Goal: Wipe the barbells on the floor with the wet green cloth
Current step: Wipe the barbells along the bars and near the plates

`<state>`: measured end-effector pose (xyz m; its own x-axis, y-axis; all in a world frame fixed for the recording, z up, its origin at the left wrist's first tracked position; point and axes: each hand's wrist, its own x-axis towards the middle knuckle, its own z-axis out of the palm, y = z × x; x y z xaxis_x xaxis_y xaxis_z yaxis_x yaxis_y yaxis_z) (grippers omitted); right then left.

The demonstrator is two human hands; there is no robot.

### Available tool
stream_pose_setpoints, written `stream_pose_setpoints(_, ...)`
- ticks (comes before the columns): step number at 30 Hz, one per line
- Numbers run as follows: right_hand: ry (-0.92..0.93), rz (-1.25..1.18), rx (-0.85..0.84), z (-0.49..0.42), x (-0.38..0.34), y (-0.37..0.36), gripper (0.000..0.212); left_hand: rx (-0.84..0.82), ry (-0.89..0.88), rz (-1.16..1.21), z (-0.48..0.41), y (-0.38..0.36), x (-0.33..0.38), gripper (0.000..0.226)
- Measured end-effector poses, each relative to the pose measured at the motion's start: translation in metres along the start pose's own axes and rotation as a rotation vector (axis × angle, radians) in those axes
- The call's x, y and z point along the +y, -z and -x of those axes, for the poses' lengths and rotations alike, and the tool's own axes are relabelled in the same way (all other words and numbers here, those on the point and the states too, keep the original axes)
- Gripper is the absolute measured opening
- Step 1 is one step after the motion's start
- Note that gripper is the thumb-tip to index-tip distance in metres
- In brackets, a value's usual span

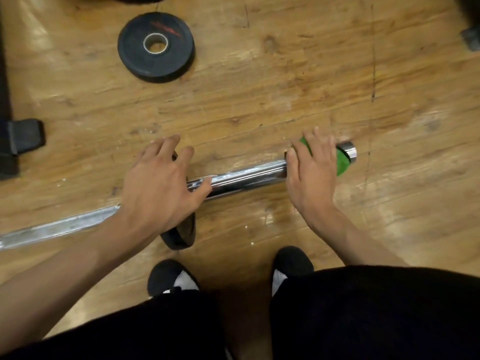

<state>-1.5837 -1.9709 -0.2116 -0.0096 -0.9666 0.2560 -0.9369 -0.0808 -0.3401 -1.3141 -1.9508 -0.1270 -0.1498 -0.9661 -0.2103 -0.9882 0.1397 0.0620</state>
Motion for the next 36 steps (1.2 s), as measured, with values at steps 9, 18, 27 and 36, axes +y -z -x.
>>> stream_pose_setpoints(9,-0.014,0.097,0.037,-0.017,0.032,0.010,0.040,0.023,0.030,0.056,-0.013,-0.005,-0.006,0.075)
stream_pose_setpoints(18,0.278,0.071,-0.132,-0.015,0.033,0.014,0.043,0.048,0.014,0.061,-0.013,-0.010,-0.007,0.073)
stream_pose_setpoints(27,0.350,-0.068,-0.136,0.008,-0.023,-0.001,0.037,0.095,0.078,0.113,-0.012,-0.009,-0.004,0.070)
stream_pose_setpoints(36,0.094,0.050,-0.065,-0.012,0.038,0.016,0.036,0.098,0.105,0.155,-0.009,-0.009,-0.001,0.065)
